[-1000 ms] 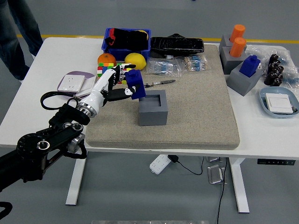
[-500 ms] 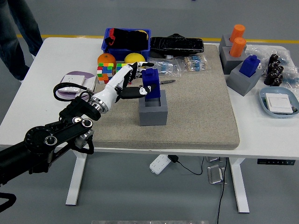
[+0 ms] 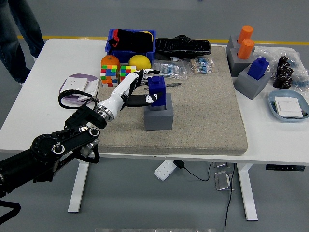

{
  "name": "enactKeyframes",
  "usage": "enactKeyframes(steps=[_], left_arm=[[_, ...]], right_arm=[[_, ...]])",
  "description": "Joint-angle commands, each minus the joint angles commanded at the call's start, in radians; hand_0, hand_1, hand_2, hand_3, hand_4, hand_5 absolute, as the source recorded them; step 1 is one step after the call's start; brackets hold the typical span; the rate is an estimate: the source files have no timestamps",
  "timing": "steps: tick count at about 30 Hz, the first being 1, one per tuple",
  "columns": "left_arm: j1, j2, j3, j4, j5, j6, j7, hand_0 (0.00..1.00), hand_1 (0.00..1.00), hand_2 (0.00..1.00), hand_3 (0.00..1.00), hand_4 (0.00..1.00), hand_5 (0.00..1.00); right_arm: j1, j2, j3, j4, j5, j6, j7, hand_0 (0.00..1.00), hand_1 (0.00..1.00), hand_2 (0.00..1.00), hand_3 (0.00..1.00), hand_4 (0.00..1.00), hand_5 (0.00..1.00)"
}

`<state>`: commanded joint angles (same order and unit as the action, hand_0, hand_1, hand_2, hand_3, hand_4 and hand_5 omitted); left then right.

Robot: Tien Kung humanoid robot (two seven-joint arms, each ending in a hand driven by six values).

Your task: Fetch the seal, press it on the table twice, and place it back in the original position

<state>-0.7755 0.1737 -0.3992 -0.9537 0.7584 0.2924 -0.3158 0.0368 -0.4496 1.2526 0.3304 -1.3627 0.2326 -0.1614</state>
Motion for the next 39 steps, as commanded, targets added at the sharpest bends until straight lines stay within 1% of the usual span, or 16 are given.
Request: enactKeyframes(steps=[6,11,39], left_arm=[[0.004,-0.012,-0.002,0.024,0.005,0.008,-0.008,0.847,0.539,0.450,0.805,0.508,0.002],[0.004,-0.017,0.004,0.034,0.017,0.010,-0.011,0.847,0.539,0.450,0.805,0.507,0.002],[-0.005,-0.031,0.038,0.064,0.005,0.007,-0.017,0.847,0.540,0.450,0.805,0.508,0.002]], right_arm=[[0.002,-0.003,-0.010,0.002,0.003,0.001,0.000,0.831,0.742,0.736,0.709,0.812,0.595],[0.002,-0.005,-0.017,0.001,0.003,0.001,0.000,0.831,0.743,0.736,0.710,0.813,0.595],[0.002,-0.005,-0.015,0.002,0.001,0.001,0.001,0.831,0.742,0.736,0.710,0.813,0.596]])
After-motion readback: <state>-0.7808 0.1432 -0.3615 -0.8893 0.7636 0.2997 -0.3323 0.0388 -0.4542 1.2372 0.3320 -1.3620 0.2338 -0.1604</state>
